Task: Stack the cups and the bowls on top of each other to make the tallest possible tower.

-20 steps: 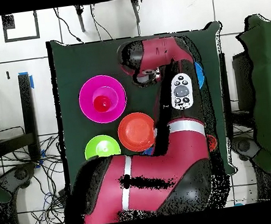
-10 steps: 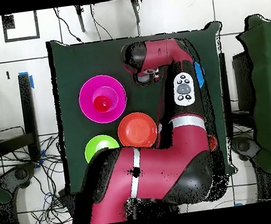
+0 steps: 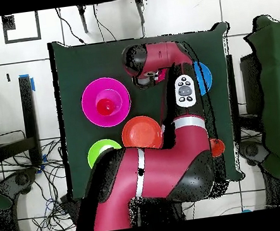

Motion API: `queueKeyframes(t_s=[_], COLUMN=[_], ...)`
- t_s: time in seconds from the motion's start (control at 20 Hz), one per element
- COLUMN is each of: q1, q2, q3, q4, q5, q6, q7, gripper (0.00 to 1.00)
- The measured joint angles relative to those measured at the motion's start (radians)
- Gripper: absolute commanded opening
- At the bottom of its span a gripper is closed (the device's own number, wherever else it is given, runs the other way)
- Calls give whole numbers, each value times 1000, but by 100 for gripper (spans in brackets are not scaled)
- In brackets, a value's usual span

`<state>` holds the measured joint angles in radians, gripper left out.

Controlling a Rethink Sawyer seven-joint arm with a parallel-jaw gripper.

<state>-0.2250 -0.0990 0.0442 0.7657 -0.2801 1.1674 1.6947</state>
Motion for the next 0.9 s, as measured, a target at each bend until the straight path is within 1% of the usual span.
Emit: queueKeyframes(t_s=[0.9], q1=[0], q2=[6], q3=[14], q4=[-9], q5=[0], q6=[0], q7=[0], gripper=[100])
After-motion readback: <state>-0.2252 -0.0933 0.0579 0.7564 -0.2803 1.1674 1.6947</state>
